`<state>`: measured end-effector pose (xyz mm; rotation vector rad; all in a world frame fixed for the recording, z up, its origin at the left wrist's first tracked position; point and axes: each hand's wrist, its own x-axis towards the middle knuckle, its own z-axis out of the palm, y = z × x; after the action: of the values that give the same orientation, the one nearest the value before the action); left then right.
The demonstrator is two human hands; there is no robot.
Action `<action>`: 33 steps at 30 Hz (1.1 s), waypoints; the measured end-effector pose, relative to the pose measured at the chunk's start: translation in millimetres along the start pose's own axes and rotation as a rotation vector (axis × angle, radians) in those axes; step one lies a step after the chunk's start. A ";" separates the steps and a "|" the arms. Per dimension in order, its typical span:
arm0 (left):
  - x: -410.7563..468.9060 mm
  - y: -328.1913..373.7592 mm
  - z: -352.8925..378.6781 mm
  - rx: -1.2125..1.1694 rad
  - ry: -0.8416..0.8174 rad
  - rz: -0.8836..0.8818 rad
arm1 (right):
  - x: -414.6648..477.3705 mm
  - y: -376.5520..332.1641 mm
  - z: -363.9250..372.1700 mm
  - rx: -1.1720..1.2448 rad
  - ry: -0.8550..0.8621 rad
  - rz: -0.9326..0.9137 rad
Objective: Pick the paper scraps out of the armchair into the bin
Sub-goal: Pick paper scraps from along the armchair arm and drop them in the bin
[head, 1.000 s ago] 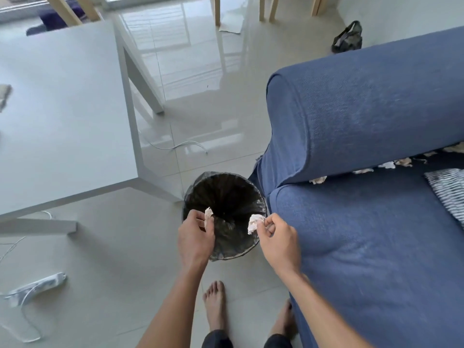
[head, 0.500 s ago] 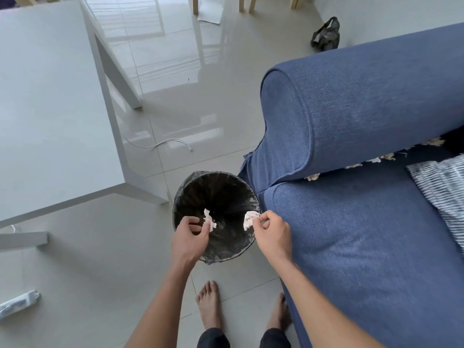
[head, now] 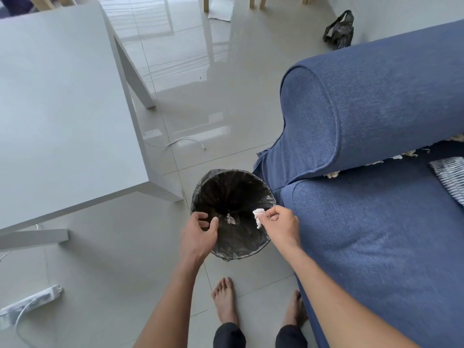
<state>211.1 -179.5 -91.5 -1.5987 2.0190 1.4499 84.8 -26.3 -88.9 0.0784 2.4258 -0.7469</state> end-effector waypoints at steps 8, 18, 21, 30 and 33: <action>-3.3 -8.0 -5.8 0.066 0.021 0.040 | 1.5 -5.8 14.9 0.042 -0.092 -0.002; -29.2 20.0 -6.4 0.179 0.045 0.152 | -9.4 1.8 -51.0 0.007 0.055 -0.183; -43.2 40.7 5.9 0.217 0.059 0.223 | -8.3 14.3 -89.9 -0.018 0.178 -0.218; -82.2 120.5 83.5 0.349 0.023 0.388 | 19.9 83.0 -204.8 -0.056 0.361 -0.213; -89.5 144.0 117.1 0.355 -0.004 0.407 | 37.1 103.1 -225.8 -0.082 0.355 -0.207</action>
<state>81.7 -40.8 -11.0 -1.0873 2.5300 1.1054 -41.4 175.8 -10.2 -0.0816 2.8321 -0.7758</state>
